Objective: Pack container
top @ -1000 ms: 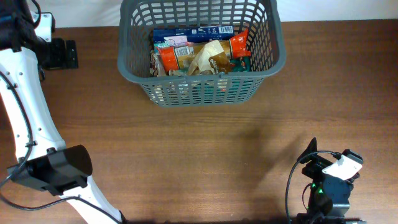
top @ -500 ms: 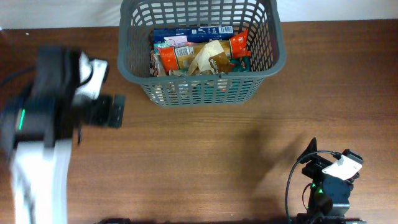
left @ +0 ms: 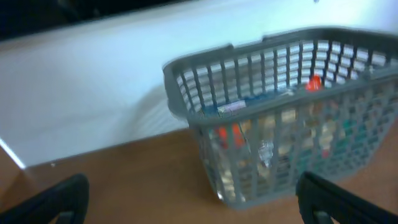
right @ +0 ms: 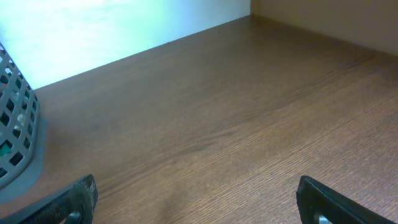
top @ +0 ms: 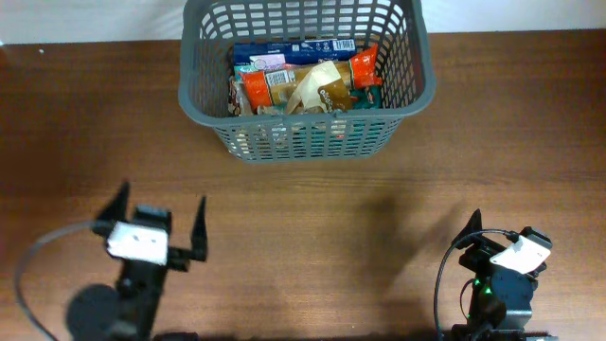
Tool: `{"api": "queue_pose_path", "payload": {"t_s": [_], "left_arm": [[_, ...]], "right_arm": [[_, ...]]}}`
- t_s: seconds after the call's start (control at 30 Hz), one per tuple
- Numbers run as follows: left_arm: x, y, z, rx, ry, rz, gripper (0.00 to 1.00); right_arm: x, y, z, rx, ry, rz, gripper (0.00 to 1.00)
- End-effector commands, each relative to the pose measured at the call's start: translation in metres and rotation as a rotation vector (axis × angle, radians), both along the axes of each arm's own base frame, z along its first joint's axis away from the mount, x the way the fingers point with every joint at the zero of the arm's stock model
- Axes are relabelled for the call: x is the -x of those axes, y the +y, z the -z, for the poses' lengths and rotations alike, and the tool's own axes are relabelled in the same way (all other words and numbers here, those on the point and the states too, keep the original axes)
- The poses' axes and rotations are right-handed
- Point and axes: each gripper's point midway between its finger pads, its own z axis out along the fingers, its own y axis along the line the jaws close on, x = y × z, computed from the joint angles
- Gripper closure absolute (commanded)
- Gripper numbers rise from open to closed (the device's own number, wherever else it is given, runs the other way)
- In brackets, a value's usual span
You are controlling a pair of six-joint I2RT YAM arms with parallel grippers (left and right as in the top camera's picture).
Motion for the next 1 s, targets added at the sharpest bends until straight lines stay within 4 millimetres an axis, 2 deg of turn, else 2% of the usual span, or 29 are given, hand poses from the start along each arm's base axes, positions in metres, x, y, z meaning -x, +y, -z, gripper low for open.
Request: {"api": "queue_pose_path", "payload": {"t_s": [0.0,0.23,0.4,0.53,0.6,0.77,0.97], "left_arm": [[0.005,-0.003,0.040,0.007,-0.009,0.018,0.01],[0.006,-0.002,0.093,0.006,-0.005,0.012,0.01],[-0.001,0.000,0.126,0.007,0.066,0.000,0.01],[-0.003,0.007,0.145,0.003,0.111,-0.037,0.01],[-0.003,0.007,0.162,0.004,0.159,-0.038,0.01],[-0.004,0.007,0.180,0.004,0.200,-0.038,0.01],[-0.004,0.007,0.180,0.004,0.198,-0.038,0.01]], "right_arm": [[0.000,-0.001,0.001,0.007,-0.003,0.003,0.01],[0.000,-0.001,0.001,0.007,-0.003,0.003,0.01],[0.000,-0.001,0.001,0.007,-0.003,0.003,0.01],[0.000,-0.001,0.001,0.007,-0.003,0.003,0.01],[0.000,-0.001,0.001,0.007,-0.003,0.003,0.01],[0.000,-0.001,0.001,0.007,-0.003,0.003,0.01],[0.000,-0.001,0.001,0.007,-0.003,0.003,0.01]]}}
